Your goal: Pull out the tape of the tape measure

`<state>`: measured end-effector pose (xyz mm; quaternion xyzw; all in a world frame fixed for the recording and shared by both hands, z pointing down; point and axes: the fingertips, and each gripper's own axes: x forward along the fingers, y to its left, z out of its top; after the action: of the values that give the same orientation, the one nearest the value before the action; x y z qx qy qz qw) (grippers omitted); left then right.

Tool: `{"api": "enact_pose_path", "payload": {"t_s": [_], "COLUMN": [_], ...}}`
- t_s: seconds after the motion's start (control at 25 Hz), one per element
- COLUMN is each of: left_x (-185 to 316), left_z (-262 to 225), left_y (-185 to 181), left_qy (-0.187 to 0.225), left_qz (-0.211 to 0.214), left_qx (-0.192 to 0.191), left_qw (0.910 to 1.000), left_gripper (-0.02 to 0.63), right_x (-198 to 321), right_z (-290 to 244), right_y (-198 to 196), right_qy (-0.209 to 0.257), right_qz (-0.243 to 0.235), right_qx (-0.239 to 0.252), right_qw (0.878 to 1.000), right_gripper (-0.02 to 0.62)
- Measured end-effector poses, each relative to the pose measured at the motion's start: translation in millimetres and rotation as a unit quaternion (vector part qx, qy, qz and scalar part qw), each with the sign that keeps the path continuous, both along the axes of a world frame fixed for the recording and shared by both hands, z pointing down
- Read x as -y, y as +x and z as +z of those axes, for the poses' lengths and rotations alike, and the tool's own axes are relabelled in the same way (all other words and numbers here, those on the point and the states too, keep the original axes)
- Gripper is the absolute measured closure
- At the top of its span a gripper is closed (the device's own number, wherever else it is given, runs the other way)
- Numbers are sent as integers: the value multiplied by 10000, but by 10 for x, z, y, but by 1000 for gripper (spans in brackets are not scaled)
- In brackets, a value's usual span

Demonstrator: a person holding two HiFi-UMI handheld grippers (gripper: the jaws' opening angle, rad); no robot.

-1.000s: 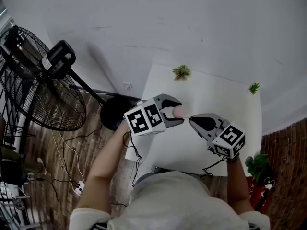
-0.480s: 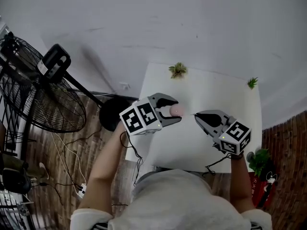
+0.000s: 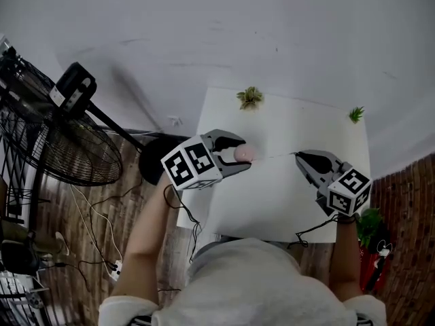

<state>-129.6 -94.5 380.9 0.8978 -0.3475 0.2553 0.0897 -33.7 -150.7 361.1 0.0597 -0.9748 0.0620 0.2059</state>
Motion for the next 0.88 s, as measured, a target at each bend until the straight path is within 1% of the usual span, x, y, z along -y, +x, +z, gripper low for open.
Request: {"api": "enact_pose_path", "payload": {"t_s": [0.12, 0.2, 0.32, 0.52, 0.88], "left_x": [-21, -28, -14, 22, 52], "left_z": [30, 19, -5, 27, 80], "left_y": [4, -12, -28, 1, 53], "left_qy": [-74, -76, -27, -48, -113], "left_qz": [9, -32, -91, -84, -100], "left_qx": [3, -69, -97, 31, -39], "left_qw": [10000, 9999, 9999, 9999, 9999], "left_gripper": [388, 388, 388, 388, 388], "right_x": [173, 234, 285, 297, 296], "right_z": [-50, -65, -63, -56, 33], "right_y": [158, 266, 342, 351, 444], "right_qy": [-25, 12, 70, 66, -67], "right_qz": [404, 501, 579, 657, 726], "right_qx": [97, 51, 10, 72, 101], "right_qw": [9991, 9987, 9983, 9978, 9973], "right_gripper": [589, 589, 588, 589, 588]}}
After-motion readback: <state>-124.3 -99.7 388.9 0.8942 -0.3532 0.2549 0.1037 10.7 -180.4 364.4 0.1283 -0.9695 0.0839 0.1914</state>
